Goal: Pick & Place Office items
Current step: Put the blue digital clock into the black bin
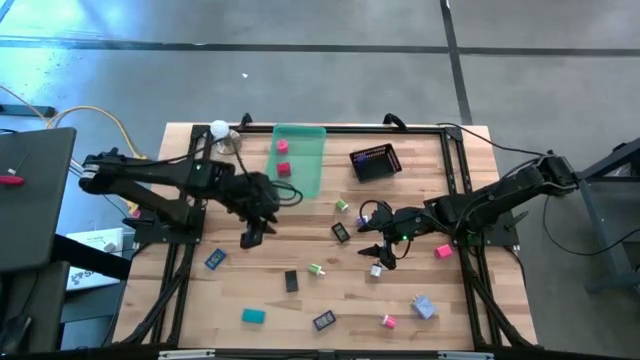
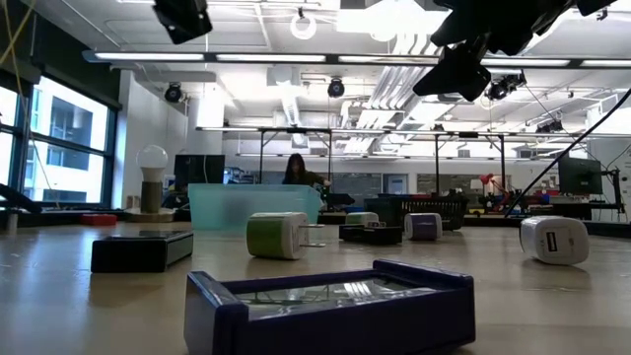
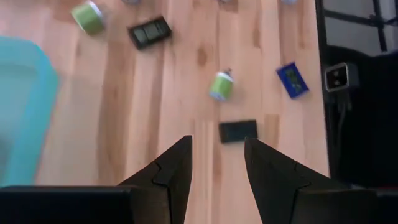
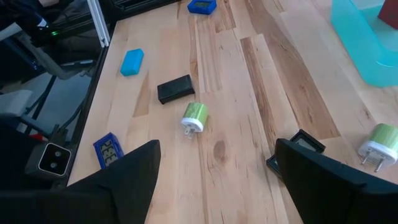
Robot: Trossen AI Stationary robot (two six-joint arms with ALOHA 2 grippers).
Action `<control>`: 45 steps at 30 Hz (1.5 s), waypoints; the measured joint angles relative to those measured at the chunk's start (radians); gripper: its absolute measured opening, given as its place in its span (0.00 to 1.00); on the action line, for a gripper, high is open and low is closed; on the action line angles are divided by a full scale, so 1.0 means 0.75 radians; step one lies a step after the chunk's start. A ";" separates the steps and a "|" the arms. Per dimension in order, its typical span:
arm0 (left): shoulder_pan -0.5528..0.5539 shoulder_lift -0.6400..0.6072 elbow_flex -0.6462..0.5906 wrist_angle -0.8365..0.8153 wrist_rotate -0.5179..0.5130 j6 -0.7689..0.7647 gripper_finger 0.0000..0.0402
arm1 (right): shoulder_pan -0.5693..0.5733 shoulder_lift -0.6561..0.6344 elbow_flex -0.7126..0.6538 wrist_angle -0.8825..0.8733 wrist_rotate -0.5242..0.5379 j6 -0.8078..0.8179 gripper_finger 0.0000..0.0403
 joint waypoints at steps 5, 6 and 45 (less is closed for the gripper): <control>-0.105 0.000 0.000 -0.095 -0.059 -0.054 0.35 | 0.000 0.000 0.000 0.000 0.000 -0.017 0.76; -0.122 0.003 -0.003 -0.116 -0.075 -0.096 0.35 | 0.000 0.000 0.000 0.000 0.000 -0.025 0.76; -0.333 0.063 -0.031 -0.647 -0.428 -0.990 0.80 | 0.001 0.000 0.000 -0.030 -0.006 -0.094 0.76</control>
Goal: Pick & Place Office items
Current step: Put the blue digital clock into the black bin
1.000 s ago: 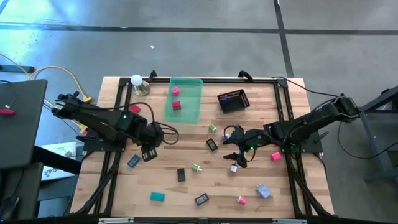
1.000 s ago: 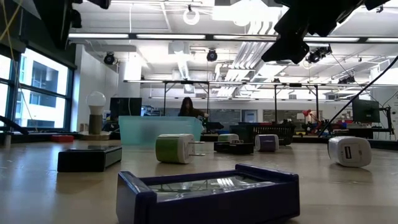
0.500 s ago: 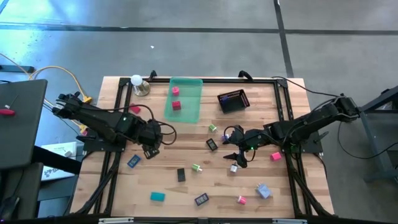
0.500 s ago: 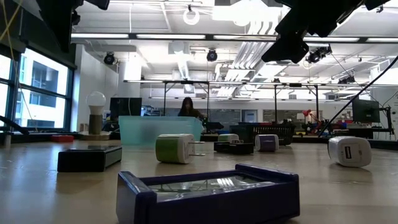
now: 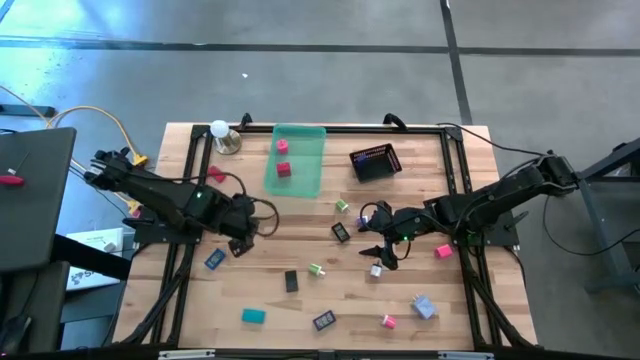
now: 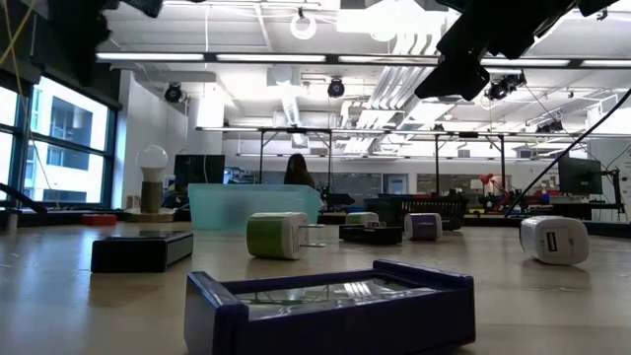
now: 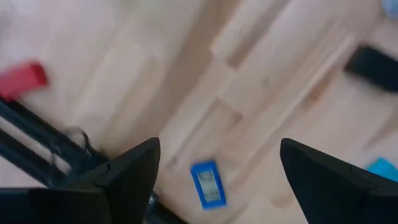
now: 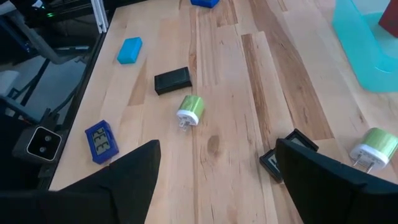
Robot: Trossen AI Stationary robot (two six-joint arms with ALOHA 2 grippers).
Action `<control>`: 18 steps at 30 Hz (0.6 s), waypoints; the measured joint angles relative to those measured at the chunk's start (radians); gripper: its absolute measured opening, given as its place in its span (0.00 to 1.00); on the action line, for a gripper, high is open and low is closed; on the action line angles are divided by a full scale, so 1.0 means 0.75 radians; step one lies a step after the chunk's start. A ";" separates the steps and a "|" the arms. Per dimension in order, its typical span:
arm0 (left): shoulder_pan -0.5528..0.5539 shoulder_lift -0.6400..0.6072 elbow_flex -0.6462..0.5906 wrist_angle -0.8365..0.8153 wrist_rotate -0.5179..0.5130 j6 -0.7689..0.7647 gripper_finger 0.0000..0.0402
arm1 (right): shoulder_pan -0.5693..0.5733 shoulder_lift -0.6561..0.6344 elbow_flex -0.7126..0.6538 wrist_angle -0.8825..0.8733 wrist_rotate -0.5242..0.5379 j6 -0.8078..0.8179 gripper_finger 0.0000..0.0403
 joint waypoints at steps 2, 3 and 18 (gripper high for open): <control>-0.031 0.000 -0.042 0.021 0.065 -0.061 0.80 | 0.000 0.000 0.000 0.000 -0.006 0.000 0.76; -0.045 -0.001 -0.067 0.052 0.108 -0.080 0.81 | 0.000 0.000 0.000 0.000 -0.016 0.001 0.76; -0.045 -0.004 -0.403 0.265 0.406 -0.144 0.81 | 0.000 0.000 0.000 0.001 -0.025 0.005 0.76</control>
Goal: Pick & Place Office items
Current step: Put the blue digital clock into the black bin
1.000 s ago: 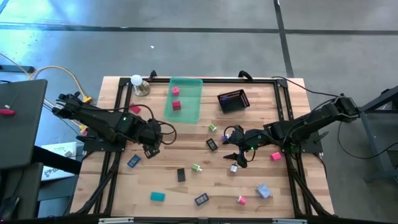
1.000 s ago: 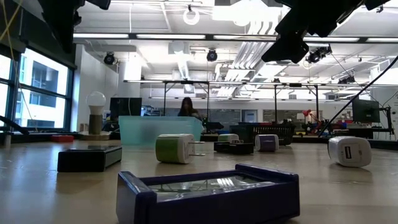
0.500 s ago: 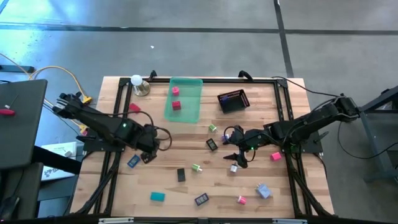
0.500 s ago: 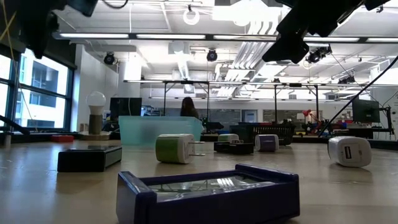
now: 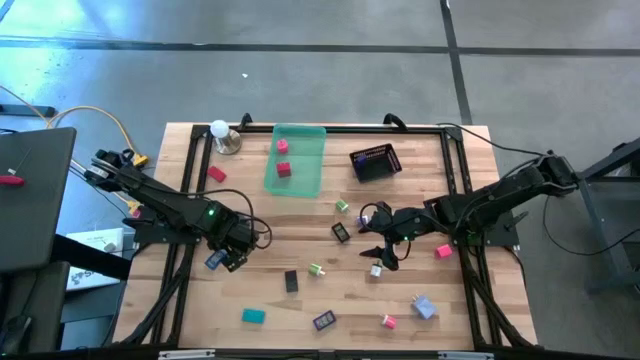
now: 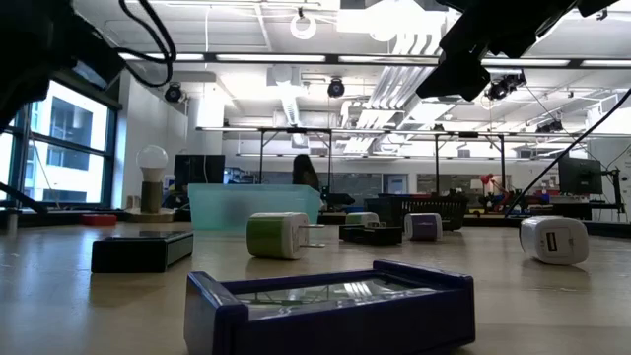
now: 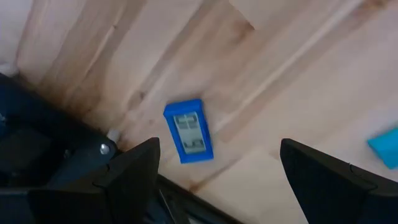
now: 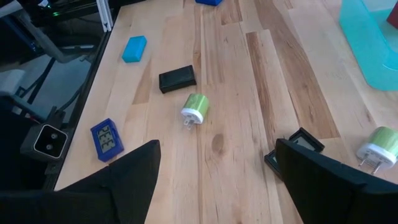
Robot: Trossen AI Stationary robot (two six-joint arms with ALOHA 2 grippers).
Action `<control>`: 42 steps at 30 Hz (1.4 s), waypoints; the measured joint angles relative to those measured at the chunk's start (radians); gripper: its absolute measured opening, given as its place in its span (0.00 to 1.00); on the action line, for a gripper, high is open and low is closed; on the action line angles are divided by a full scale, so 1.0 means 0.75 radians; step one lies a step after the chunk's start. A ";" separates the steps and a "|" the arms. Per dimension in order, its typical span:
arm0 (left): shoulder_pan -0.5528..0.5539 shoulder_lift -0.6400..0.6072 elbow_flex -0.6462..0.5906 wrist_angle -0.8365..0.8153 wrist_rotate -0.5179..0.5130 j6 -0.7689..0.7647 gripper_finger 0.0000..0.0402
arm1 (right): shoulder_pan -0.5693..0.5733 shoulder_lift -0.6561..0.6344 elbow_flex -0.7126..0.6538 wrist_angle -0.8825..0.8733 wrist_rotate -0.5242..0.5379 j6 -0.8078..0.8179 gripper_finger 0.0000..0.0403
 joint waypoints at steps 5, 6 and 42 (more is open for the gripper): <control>-0.007 0.000 -0.076 0.045 0.000 -0.094 0.81 | 0.000 0.000 0.000 0.000 0.000 -0.004 0.76; -0.011 -0.001 -0.099 0.043 0.000 -0.119 0.81 | 0.000 0.000 0.000 0.000 0.000 -0.004 0.76; -0.169 0.002 -0.362 0.356 0.085 -0.322 0.81 | 0.000 0.000 0.000 0.000 -0.003 0.000 0.76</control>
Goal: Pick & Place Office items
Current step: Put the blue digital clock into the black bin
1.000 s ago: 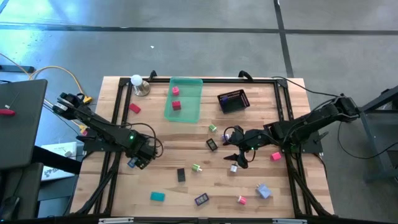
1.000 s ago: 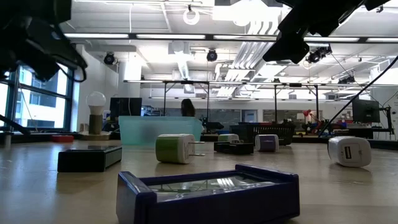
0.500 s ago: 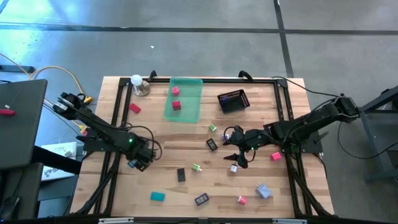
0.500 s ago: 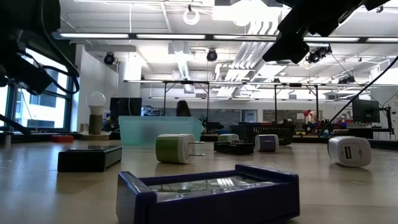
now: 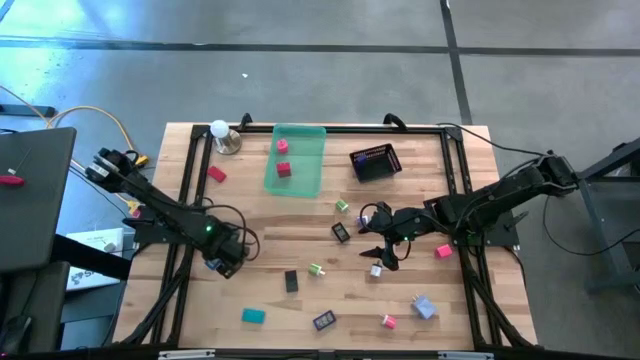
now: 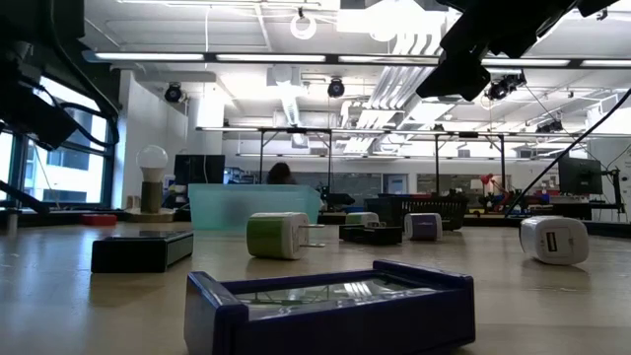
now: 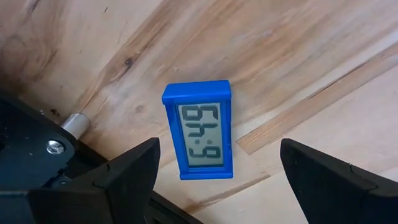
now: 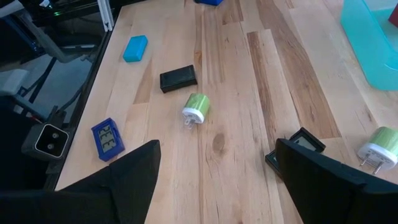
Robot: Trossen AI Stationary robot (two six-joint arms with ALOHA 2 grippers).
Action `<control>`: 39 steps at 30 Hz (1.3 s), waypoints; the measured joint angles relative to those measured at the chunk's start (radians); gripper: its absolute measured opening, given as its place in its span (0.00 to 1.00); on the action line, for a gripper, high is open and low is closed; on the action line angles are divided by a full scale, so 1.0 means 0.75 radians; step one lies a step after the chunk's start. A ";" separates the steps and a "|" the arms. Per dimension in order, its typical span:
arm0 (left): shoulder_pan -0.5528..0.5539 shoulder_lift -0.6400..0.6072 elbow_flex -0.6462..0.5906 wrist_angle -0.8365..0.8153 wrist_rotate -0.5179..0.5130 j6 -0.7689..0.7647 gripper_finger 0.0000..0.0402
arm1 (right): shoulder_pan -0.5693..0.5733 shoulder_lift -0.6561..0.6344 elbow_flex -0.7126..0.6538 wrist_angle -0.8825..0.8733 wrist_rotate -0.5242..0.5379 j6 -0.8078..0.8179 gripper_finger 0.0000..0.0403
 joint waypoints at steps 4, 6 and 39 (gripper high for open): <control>-0.034 0.000 0.000 0.001 -0.001 -0.004 0.81 | 0.000 0.000 0.000 0.000 0.000 0.000 0.76; -0.051 0.000 0.000 0.001 -0.002 -0.024 0.81 | 0.000 0.000 0.000 0.000 0.000 0.000 0.76; -0.170 0.001 0.000 0.004 -0.154 -0.354 0.81 | 0.000 0.000 0.000 0.000 0.000 0.000 0.76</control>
